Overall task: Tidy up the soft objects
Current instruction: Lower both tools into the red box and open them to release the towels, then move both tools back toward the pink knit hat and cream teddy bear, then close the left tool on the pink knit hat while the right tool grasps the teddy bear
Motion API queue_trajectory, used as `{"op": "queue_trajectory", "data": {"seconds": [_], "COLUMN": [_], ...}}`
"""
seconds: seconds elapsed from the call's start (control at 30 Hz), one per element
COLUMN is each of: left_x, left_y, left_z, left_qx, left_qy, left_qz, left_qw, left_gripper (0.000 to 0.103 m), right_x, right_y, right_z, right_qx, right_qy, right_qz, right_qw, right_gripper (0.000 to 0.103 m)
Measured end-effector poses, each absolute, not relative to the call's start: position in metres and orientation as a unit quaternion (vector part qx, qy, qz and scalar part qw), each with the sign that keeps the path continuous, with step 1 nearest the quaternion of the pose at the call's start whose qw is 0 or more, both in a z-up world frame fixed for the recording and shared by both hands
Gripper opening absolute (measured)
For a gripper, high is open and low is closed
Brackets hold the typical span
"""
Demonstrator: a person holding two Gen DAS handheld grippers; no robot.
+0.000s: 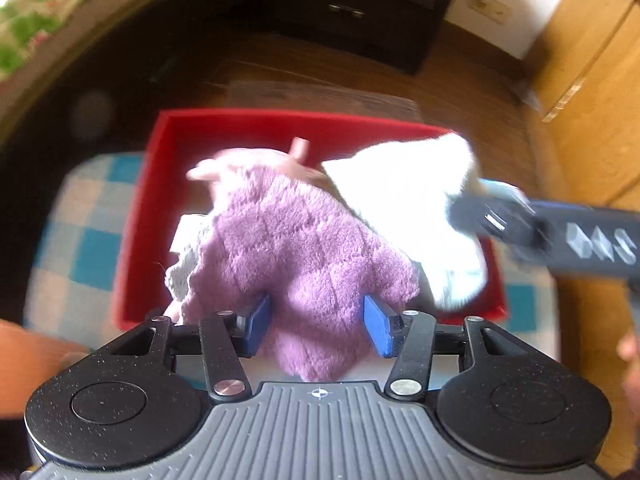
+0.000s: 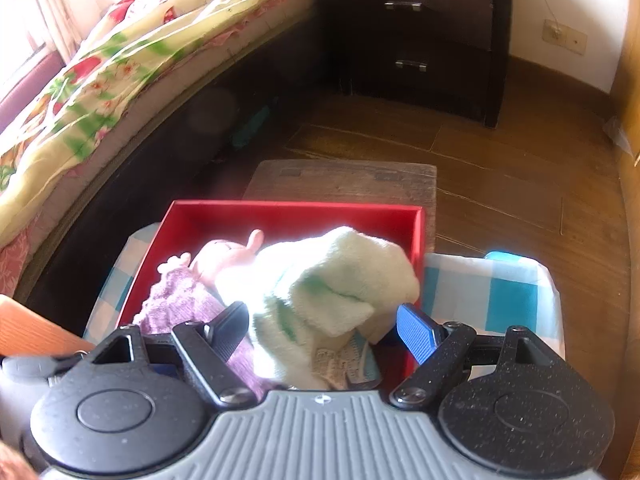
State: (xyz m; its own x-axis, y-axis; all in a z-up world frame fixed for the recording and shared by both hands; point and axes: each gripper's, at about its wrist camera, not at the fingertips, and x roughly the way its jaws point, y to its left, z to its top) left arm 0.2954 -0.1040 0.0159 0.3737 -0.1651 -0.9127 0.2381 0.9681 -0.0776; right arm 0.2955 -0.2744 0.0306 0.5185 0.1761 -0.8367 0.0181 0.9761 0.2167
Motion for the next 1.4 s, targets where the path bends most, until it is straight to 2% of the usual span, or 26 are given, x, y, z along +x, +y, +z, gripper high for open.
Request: {"op": "queue_trajectory", "data": {"seconds": [0.1,0.2,0.4,0.73,1.27,1.37,1.4], "left_x": [0.306,0.305,0.275,0.222,0.161,0.157,0.157], "left_y": [-0.102,-0.098,-0.097,-0.090,-0.092,-0.094,-0.095], "left_z": [0.014,0.017,0.029,0.031,-0.034,-0.044,-0.047], "left_qx": [0.070,0.044,0.030,0.006,0.000,0.011,0.014], "left_qy": [0.534,0.525,0.521,0.535,0.590,0.600,0.603], "left_qz": [-0.069,-0.060,-0.098,-0.143,-0.159,-0.157,-0.157], "left_qw": [0.840,0.848,0.848,0.833,0.792,0.784,0.782], "left_gripper": [0.059,0.059,0.064,0.068,0.067,0.061,0.056], "right_x": [0.294,0.288,0.250,0.201,0.139,0.133,0.132], "right_y": [-0.276,-0.272,-0.274,-0.268,-0.285,-0.288,-0.288], "right_z": [0.030,0.029,0.033,0.027,-0.009,-0.014,-0.015], "right_qx": [0.078,0.049,0.061,0.073,0.096,0.107,0.111], "right_qy": [0.483,0.477,0.476,0.513,0.555,0.557,0.558], "right_qz": [0.035,0.030,0.068,0.081,0.066,0.068,0.069], "right_qw": [0.871,0.877,0.875,0.852,0.824,0.821,0.819], "right_gripper": [0.060,0.060,0.060,0.061,0.062,0.062,0.063]}}
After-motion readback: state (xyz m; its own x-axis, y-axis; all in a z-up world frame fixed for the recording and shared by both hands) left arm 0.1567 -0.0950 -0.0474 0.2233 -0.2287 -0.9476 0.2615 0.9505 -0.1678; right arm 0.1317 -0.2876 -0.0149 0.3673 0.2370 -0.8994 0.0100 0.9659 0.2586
